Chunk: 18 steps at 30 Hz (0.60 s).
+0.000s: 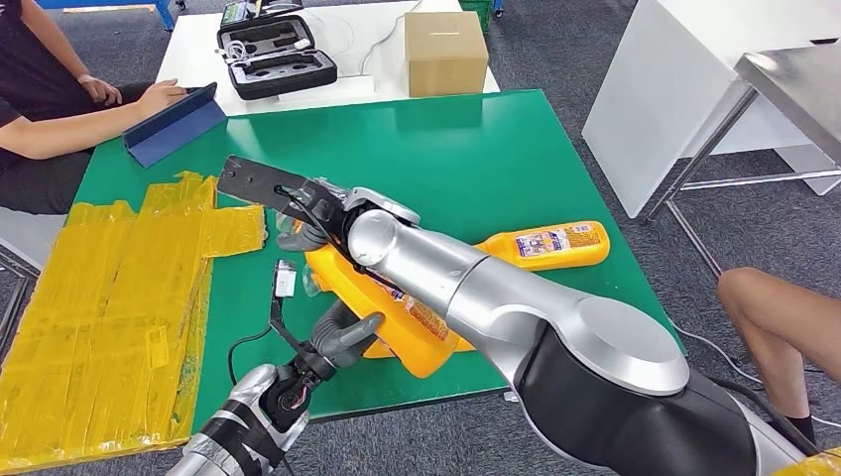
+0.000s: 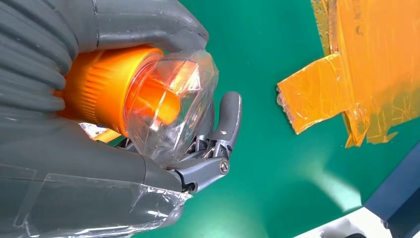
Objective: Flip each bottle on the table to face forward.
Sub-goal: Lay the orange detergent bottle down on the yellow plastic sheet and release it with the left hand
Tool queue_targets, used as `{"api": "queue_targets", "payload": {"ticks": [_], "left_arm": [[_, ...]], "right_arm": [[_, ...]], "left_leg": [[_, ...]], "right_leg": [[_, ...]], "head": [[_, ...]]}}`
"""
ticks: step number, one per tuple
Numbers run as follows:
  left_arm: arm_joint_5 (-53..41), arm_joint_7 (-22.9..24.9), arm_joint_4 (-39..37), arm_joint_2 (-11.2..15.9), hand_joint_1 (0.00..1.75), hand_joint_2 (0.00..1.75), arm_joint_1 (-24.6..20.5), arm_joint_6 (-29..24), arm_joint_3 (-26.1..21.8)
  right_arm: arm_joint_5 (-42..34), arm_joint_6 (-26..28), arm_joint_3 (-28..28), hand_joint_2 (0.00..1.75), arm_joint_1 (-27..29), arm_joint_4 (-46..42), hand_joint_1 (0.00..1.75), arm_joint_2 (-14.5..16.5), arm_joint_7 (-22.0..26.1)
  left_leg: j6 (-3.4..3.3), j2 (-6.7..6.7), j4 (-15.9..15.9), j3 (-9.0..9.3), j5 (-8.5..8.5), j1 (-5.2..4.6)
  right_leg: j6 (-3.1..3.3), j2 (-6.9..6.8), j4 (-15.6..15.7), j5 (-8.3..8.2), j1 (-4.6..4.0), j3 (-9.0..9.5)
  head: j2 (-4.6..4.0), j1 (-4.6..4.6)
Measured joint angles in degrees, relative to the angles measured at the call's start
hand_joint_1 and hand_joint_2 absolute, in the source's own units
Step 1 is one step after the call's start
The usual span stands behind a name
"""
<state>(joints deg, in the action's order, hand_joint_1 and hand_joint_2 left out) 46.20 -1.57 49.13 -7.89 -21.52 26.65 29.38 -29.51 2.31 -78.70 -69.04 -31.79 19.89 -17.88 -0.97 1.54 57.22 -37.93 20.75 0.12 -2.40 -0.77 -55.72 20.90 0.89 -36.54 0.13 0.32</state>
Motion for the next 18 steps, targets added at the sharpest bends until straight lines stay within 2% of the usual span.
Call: {"api": "queue_targets", "payload": {"ticks": [1,3,5,7,9,14,18], "left_arm": [[0.07,0.00,-0.07,0.00,1.75,1.75,-0.03,0.05,0.06],[0.13,0.00,-0.14,0.01,1.75,1.75,-0.08,0.12,0.16],[0.14,-0.13,-0.18,0.03,1.75,1.75,-0.16,0.22,0.34],[-0.12,-0.74,-0.17,0.05,1.75,1.75,-0.20,0.26,0.65],[-1.38,-1.89,0.29,0.13,1.75,1.75,0.05,-0.44,0.93],[-7.03,-5.21,5.71,1.23,1.75,1.75,4.44,-5.42,-0.42],[-9.95,-5.12,12.09,2.52,1.75,1.75,9.32,-6.41,-4.12]], "right_arm": [[0.00,-0.01,-0.01,1.75,0.00,0.01,1.75,0.00,0.00],[0.00,-0.02,-0.04,1.75,0.00,0.01,0.88,0.00,0.00],[0.18,0.15,-0.08,0.87,0.00,0.02,0.01,0.00,0.33],[0.85,1.03,-0.07,0.00,-0.05,0.05,0.00,-0.01,1.55],[2.45,3.21,0.14,0.00,-0.35,0.30,0.00,-0.02,4.32],[10.78,9.69,4.73,0.00,-3.11,2.24,0.00,-0.52,16.31],[21.61,9.02,13.19,0.00,-4.53,1.58,0.00,-2.66,17.10]], "left_leg": [[0.00,0.00,0.00,0.00,0.00,0.00],[0.00,0.00,0.00,0.00,0.00,0.00],[0.00,0.00,0.00,0.00,0.00,0.00],[0.00,0.00,0.00,-0.01,0.00,0.00],[0.00,-0.01,0.00,-0.02,-0.01,0.00],[0.00,-0.01,0.00,-0.04,0.00,0.00],[0.00,-0.10,0.00,-0.07,0.00,0.01]], "right_leg": [[0.00,0.00,0.00,0.00,0.00,0.00],[0.00,0.00,0.00,0.00,0.00,0.00],[0.00,0.00,0.00,0.00,0.00,0.00],[0.00,0.00,0.00,0.00,0.00,0.01],[0.00,-0.01,-0.01,0.00,0.00,0.01],[0.00,-0.01,-0.01,-0.01,0.00,-0.02],[0.02,-0.09,-0.01,0.02,0.00,-0.01]], "head": [[0.00,0.00],[0.00,0.00],[0.00,0.01],[0.00,0.00],[0.00,-0.01],[0.00,-0.01],[0.00,-0.01]]}}
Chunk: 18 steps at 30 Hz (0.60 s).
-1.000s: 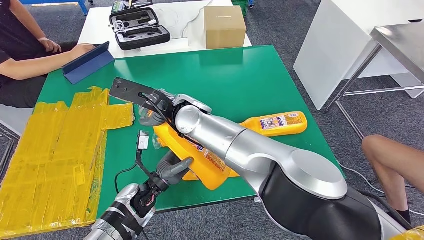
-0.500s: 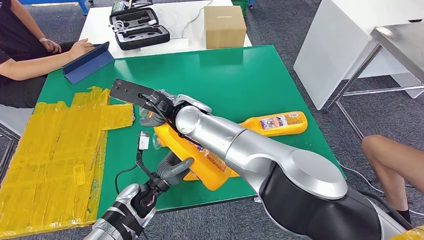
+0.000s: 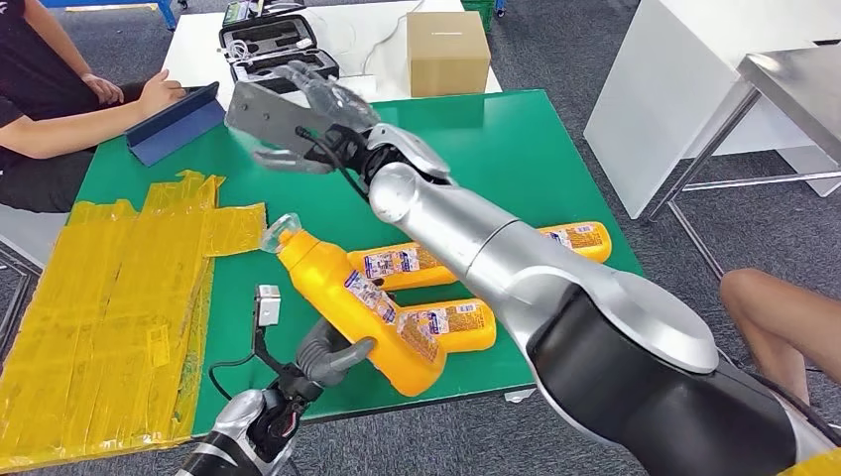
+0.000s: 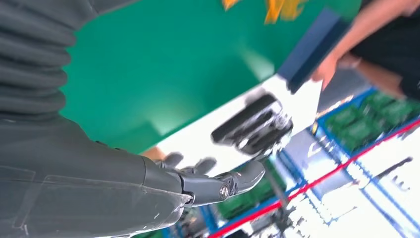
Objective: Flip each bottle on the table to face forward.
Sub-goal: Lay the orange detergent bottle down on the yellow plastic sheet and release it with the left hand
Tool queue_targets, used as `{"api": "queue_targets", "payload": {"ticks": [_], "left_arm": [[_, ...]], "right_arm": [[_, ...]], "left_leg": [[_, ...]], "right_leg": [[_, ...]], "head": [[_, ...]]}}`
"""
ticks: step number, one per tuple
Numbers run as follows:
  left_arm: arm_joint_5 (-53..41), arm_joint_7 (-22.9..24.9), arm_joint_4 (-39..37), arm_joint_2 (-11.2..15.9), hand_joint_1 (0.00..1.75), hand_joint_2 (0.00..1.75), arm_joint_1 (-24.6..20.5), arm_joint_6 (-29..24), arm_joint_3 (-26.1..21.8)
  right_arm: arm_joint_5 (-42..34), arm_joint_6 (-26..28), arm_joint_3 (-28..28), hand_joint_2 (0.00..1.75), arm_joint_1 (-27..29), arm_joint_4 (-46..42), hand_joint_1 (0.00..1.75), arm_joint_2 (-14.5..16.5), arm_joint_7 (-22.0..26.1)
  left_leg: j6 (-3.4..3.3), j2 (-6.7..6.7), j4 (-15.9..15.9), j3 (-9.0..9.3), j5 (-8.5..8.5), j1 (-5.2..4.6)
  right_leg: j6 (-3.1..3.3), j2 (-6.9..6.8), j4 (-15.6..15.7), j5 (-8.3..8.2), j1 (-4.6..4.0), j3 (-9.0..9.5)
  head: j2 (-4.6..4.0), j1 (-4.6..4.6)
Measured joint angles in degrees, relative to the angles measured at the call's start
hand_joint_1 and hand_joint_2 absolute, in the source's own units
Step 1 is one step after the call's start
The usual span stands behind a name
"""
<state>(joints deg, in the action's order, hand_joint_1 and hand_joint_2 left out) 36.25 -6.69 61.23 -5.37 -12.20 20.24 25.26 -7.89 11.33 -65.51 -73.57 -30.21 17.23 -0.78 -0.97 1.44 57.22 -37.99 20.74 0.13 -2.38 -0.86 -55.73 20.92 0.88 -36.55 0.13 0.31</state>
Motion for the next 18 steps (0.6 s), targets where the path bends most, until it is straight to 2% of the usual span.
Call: {"api": "queue_targets", "payload": {"ticks": [4,8,10,13,17,18], "left_arm": [[-1.28,-0.32,4.17,0.70,1.75,1.75,2.56,-1.00,-2.80],[-3.05,-0.82,7.89,1.99,1.75,1.75,4.41,-2.91,-6.63],[-5.49,-1.56,9.05,2.80,1.75,1.75,4.35,-5.49,-8.88],[-12.50,-2.76,9.41,4.07,1.75,1.75,1.60,-11.67,-13.00],[-20.68,-3.30,8.73,4.95,1.75,1.75,-3.99,-16.72,-18.60],[-25.18,-4.40,8.55,5.13,1.75,1.75,-5.12,-20.30,-19.55]], "right_arm": [[9.77,-1.85,9.08,0.00,0.58,-3.10,0.00,-1.95,-0.42],[18.41,-5.49,20.57,0.00,2.37,-10.84,0.00,-5.52,-1.44],[21.10,-7.77,25.84,0.00,3.53,-14.67,0.00,-7.10,-1.98],[22.96,-11.72,31.38,0.00,5.33,-19.33,0.00,-8.75,-2.51],[24.19,-14.66,35.43,0.00,7.03,-22.94,0.00,-9.51,-2.65],[24.50,-15.65,35.85,0.44,7.27,-23.46,0.00,-9.64,-2.61]], "left_leg": [[0.01,0.02,0.00,0.00,-0.01,0.00],[0.01,-0.17,0.00,-0.03,-0.06,0.00],[0.02,-0.25,0.00,-0.04,-0.08,0.00],[0.08,-0.26,0.00,-0.07,-0.14,0.01],[0.14,-0.25,0.00,-0.07,-0.21,0.05],[0.15,-0.24,0.00,-0.07,-0.23,0.07]], "right_leg": [[0.00,0.00,0.00,-0.03,0.00,-0.04],[0.00,-0.18,0.01,-0.02,0.00,0.00],[0.01,-0.22,0.01,-0.03,0.00,-0.01],[0.11,-0.21,0.01,-0.13,-0.03,-0.07],[0.15,-0.21,-0.02,-0.17,-0.08,-0.09],[0.15,-0.21,-0.02,-0.17,-0.09,-0.09]], "head": [[0.00,0.01],[0.00,0.01],[0.00,-0.01],[0.00,0.00],[0.00,0.01],[0.00,0.00]]}}
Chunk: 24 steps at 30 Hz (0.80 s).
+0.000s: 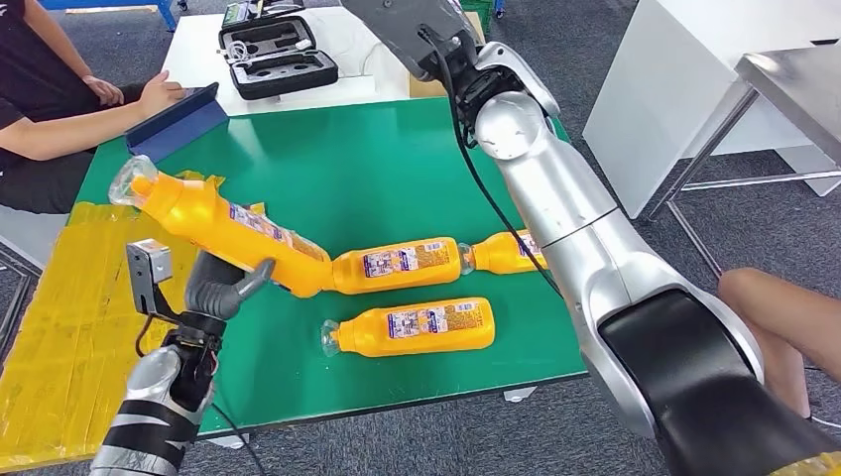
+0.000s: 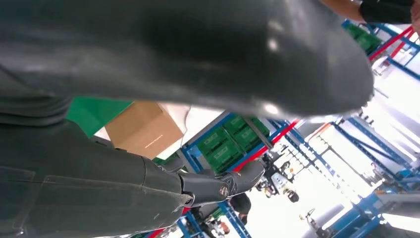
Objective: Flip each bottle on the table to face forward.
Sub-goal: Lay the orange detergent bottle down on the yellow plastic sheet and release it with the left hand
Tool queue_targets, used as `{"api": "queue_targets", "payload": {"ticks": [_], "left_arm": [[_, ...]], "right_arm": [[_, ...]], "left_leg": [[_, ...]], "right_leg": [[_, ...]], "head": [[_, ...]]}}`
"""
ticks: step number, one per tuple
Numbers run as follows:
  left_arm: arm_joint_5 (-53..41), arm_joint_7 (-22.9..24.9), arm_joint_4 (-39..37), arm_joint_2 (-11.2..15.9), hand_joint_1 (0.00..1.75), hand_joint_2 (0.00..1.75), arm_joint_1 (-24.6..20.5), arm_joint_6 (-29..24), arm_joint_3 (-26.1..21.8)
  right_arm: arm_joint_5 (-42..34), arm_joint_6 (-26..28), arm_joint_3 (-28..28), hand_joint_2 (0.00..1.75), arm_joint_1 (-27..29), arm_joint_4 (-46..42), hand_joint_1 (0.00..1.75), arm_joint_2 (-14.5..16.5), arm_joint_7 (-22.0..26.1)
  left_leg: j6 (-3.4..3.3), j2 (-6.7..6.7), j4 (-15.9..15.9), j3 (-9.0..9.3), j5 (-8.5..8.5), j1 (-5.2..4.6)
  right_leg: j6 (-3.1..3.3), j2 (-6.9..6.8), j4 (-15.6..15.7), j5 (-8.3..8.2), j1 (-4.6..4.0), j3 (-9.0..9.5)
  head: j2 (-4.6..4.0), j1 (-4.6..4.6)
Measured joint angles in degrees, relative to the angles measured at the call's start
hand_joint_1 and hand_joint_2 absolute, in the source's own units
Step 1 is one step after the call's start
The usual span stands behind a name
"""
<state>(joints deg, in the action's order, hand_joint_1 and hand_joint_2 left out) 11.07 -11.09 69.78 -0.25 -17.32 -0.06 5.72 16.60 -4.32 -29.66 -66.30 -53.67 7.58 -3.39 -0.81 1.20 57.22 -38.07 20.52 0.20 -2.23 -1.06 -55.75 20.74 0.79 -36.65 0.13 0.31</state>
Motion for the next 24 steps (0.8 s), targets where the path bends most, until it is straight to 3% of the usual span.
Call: {"api": "queue_targets", "payload": {"ticks": [3,5,8,13,16,20,24], "left_arm": [[-23.36,-3.24,-0.31,0.48,1.75,1.75,-3.52,-16.47,-2.78],[-40.60,-3.62,-0.02,0.73,1.75,1.75,-4.96,-25.04,-4.93],[-63.94,-2.99,0.66,0.97,1.75,1.75,-4.45,-33.17,-8.69],[-86.60,1.44,-0.46,1.66,1.75,1.75,-1.50,-38.52,-12.27],[-92.22,4.14,-3.69,2.65,1.75,1.75,-0.48,-38.56,-12.60],[-92.52,5.04,-8.45,4.16,1.75,1.75,0.27,-38.45,-12.89],[-93.20,6.05,-12.90,5.51,1.75,1.75,-0.57,-37.30,-13.22]], "right_arm": [[0.63,-3.99,0.08,1.75,1.35,-0.99,0.00,-0.29,1.14],[0.23,-6.01,-0.68,1.75,3.19,-1.81,0.00,-0.69,2.76],[-1.73,-8.50,-3.10,1.75,7.08,-4.23,0.00,-2.86,5.19],[-4.12,-10.20,-8.25,1.75,14.38,-10.43,0.00,-9.80,7.72],[-4.37,-10.84,-11.24,1.75,18.69,-14.74,0.00,-14.89,8.34],[-4.52,-11.36,-14.21,1.75,23.00,-19.93,0.00,-21.70,8.42],[-4.98,-13.41,-16.44,1.75,24.33,-23.55,0.00,-26.41,7.06]], "left_leg": [[0.02,0.04,0.00,0.00,-0.02,0.04],[0.02,0.04,0.00,0.02,-0.01,0.04],[0.03,0.02,0.00,0.02,0.00,0.04],[0.02,-0.08,0.00,-0.10,0.04,0.00],[0.01,-0.08,0.00,-0.14,0.06,-0.02],[0.01,-0.08,0.00,-0.24,0.06,-0.02],[0.02,-0.02,0.00,-0.27,0.05,-0.02]], "right_leg": [[0.02,0.01,-0.01,-0.01,-0.03,0.01],[0.02,0.01,-0.01,-0.01,-0.03,0.03],[0.03,0.00,0.00,0.04,-0.02,0.02],[0.02,-0.02,0.03,0.08,0.01,-0.04],[0.00,-0.01,0.05,0.07,0.03,-0.06],[-0.02,0.00,0.04,0.04,0.02,-0.16],[0.00,0.02,0.04,0.02,-0.01,-0.25]], "head": [[0.00,-0.01],[0.00,0.01],[0.00,0.02],[0.00,-0.01],[0.00,0.00],[0.00,0.00],[0.00,0.01]]}}
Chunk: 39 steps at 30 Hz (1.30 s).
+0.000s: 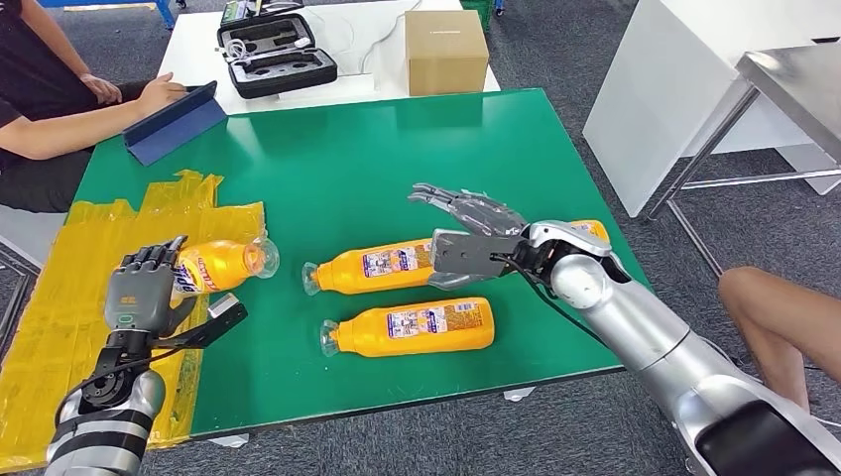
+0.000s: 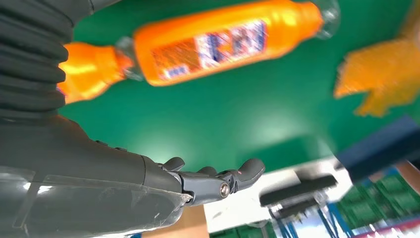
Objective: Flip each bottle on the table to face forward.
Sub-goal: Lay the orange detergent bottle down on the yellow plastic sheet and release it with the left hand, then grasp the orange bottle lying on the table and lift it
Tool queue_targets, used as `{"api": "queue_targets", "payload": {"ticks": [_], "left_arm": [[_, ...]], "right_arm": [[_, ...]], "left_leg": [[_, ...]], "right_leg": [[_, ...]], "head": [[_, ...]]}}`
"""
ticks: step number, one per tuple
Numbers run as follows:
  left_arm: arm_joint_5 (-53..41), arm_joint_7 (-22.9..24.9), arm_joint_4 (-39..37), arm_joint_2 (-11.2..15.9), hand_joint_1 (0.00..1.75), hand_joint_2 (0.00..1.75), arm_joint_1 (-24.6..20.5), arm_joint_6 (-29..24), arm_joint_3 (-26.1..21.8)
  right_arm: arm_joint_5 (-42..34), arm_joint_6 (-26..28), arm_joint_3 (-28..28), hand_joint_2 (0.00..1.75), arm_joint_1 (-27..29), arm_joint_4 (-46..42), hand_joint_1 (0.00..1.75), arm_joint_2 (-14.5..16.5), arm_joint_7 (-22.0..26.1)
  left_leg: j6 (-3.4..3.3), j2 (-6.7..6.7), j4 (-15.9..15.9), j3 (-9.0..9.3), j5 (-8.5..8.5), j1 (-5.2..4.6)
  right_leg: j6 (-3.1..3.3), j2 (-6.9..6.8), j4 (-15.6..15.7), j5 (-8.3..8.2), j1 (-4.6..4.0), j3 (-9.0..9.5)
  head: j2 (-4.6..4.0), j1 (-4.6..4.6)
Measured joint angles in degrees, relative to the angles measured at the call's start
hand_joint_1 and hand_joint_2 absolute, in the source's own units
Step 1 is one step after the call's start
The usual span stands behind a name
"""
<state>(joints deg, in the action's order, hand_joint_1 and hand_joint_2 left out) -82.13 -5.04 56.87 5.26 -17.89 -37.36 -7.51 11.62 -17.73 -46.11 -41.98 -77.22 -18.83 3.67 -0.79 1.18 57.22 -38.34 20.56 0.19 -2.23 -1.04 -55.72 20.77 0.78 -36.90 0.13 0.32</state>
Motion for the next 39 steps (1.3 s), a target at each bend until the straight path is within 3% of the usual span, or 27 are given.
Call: {"api": "queue_targets", "payload": {"ticks": [7,14,18,24,29,39], "left_arm": [[-0.02,0.67,-7.17,1.73,1.75,1.75,-2.65,0.27,-0.17],[-0.11,0.73,-9.91,2.08,1.70,1.75,-4.22,0.27,-0.23],[-1.63,1.69,-11.45,2.14,0.01,1.75,-4.83,0.30,-0.15],[-4.72,3.35,-15.32,2.22,0.00,1.75,-6.43,1.43,0.89],[-5.14,1.28,-16.93,2.13,0.00,1.75,-7.24,3.06,3.83],[0.20,-0.52,-16.58,1.03,0.00,1.75,-7.76,4.44,8.10]], "right_arm": [[-0.87,-1.74,-3.11,1.75,0.25,-3.38,0.00,-5.42,-1.82],[-0.93,-1.91,-4.85,1.75,0.39,-4.64,0.00,-7.68,-2.05],[-1.12,-2.84,-6.06,1.75,0.51,-5.30,0.00,-9.32,-3.14],[2.42,-0.44,-8.88,1.75,2.94,-3.99,0.00,-9.78,-3.60],[7.57,4.00,-10.75,1.75,6.15,2.78,0.00,-4.82,-2.25],[12.83,6.78,-11.39,1.75,8.89,13.39,0.00,4.00,-1.46]], "left_leg": [[0.01,-0.01,0.00,0.00,-0.01,0.04],[0.00,-0.01,0.00,0.00,-0.01,0.02],[0.00,-0.02,0.00,0.00,-0.01,0.02],[0.00,-0.02,-0.01,0.00,-0.01,0.04],[0.01,0.00,-0.01,0.00,0.00,0.05],[0.01,0.01,-0.01,0.02,-0.01,0.05]], "right_leg": [[0.01,0.00,-0.01,0.00,-0.01,0.00],[0.00,0.00,-0.01,0.00,0.02,0.02],[0.01,0.00,-0.01,0.00,0.01,0.02],[0.01,0.00,-0.01,0.01,-0.01,0.02],[0.01,0.01,-0.01,0.01,-0.01,0.01],[0.02,0.01,-0.01,0.01,0.00,0.01]], "head": [[0.00,0.00],[0.00,-0.01],[0.00,0.01],[0.00,0.01],[0.00,0.01],[0.00,0.00]]}}
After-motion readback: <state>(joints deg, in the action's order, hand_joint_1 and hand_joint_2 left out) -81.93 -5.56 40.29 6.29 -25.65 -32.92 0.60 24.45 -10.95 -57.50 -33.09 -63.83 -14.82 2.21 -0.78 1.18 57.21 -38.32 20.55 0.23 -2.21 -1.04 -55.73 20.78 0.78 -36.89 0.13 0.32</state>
